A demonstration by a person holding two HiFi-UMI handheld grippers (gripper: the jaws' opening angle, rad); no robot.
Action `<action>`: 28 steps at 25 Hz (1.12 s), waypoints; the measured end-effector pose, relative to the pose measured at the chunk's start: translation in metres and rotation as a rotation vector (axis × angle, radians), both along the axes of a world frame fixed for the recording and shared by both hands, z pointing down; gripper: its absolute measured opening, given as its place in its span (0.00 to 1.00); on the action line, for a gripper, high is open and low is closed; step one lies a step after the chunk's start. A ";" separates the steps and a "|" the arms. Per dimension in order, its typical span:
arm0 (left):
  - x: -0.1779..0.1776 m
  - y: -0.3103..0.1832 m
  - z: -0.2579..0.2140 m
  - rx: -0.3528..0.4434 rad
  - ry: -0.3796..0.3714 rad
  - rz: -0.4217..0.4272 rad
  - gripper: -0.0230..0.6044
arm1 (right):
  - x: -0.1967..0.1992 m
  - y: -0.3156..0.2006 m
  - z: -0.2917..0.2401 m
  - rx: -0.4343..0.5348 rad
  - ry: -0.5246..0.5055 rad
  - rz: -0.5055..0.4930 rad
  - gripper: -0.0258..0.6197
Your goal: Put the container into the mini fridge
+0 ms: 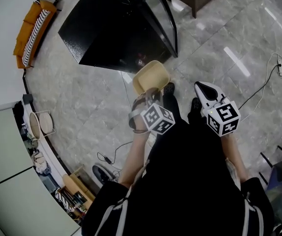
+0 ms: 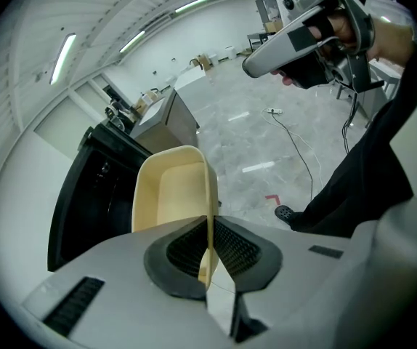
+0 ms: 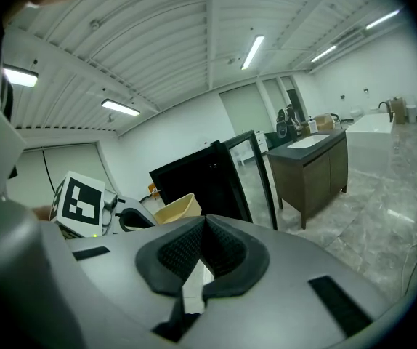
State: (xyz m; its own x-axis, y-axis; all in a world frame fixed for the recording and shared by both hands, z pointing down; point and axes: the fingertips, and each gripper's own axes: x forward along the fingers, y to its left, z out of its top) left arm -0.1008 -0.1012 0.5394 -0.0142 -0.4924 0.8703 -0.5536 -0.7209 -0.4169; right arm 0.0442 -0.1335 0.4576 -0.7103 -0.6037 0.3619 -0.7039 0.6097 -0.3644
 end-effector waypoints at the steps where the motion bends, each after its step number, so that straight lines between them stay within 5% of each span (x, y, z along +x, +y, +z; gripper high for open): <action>1: -0.003 -0.005 0.003 -0.005 0.002 0.008 0.12 | 0.000 -0.005 0.001 0.000 0.004 0.012 0.07; 15: -0.074 -0.137 0.019 0.043 -0.024 0.117 0.12 | -0.032 -0.081 -0.026 0.043 0.027 0.197 0.07; 28: -0.152 -0.222 0.095 0.032 -0.090 0.198 0.12 | -0.092 -0.102 -0.008 0.031 0.054 0.318 0.07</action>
